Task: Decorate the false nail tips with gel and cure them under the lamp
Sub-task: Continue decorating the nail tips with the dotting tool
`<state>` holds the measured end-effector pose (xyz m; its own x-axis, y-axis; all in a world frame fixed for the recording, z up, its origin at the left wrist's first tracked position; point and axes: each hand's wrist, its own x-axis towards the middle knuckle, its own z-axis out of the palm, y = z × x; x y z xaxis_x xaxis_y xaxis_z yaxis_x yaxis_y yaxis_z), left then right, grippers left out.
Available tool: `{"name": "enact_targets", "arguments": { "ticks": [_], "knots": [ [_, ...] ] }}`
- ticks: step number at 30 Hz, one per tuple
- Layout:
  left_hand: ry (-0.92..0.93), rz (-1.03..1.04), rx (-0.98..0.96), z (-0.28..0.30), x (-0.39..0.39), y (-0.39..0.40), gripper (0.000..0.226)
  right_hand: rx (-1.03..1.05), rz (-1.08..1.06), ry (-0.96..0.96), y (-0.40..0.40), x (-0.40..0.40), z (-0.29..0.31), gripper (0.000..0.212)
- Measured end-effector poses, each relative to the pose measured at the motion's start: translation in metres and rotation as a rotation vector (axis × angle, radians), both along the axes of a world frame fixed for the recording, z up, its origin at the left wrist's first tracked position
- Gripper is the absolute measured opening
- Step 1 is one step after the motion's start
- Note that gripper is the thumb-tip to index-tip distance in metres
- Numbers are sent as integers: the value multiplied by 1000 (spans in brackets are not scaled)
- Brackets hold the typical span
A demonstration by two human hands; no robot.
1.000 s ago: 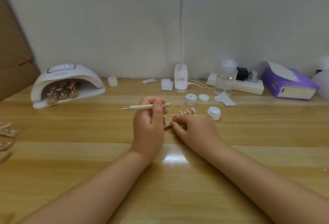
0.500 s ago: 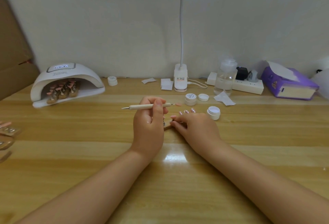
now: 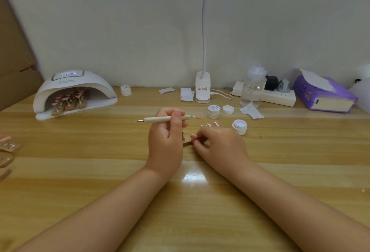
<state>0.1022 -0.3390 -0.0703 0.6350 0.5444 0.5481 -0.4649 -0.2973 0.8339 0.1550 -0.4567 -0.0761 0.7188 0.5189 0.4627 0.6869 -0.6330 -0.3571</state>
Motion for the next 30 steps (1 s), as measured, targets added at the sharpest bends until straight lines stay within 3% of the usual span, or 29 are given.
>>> {"name": "enact_targets", "arguments": {
  "ticks": [5,11,14,30],
  "knots": [
    [2,6,13,-1,1,0,16,35,-40,-8,0,2,0,19],
    [8,-1,9,-1,1,1,16,272,-32,139,-7,7,1,2],
    [16,0,15,-1,1,2,17,379,-7,202,-15,11,3,5],
    [50,-59,173,-1,-4,-5,16,501,139,251,-18,14,0,3]
  ]
}}
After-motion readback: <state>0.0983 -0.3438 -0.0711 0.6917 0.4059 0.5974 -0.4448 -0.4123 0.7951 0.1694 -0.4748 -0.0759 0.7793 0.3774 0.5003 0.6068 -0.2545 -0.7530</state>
